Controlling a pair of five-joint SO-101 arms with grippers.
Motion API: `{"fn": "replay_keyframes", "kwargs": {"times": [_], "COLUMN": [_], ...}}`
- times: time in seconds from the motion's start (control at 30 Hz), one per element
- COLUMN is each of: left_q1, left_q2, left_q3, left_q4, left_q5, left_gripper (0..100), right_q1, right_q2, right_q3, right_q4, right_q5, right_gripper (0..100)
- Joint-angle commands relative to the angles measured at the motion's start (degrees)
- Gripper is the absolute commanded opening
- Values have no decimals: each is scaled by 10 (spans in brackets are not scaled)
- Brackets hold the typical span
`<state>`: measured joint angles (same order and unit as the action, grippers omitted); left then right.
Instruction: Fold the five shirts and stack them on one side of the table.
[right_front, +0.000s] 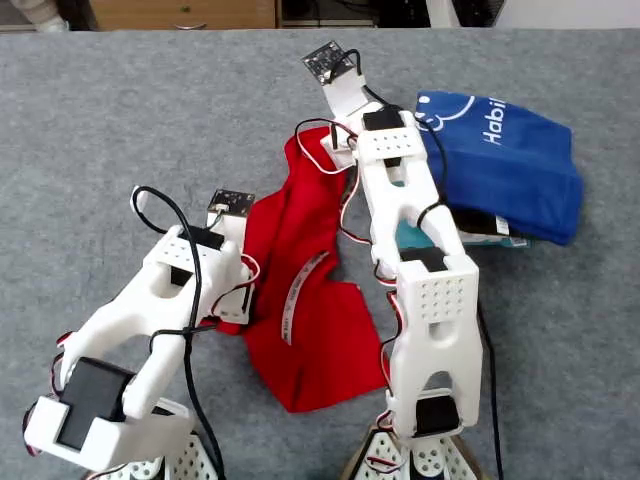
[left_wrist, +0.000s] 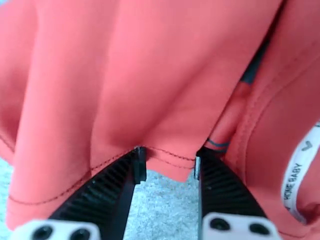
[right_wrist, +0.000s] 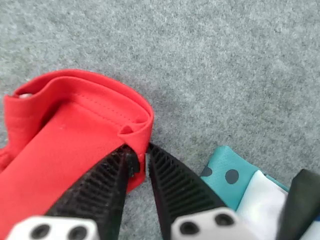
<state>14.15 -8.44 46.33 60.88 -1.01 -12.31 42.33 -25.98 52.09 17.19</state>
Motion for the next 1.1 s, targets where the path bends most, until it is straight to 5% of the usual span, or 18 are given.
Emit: {"fn": "replay_keyframes", "kwargs": {"times": [0.0,0.37,0.67,1.07], "left_q1": [-8,-12,-135,-47], "left_q2": [-1,-1,-1,-1], "left_q3": [-1,-4,-28,-25], "left_q4": [-4,1,40,36], "left_q5": [-2,-2,-49,-24], "left_gripper": [98,64,64,27], "right_q1": [-3,-3,-3,-3], "right_q2": [-6,-6,-6,-6], "right_q3": [-15,-15,-11,-11], "right_q4": [-11,-11,-20,-21], "right_q5": [-3,-3,-3,-3], "right_gripper": [2,2,2,2]}}
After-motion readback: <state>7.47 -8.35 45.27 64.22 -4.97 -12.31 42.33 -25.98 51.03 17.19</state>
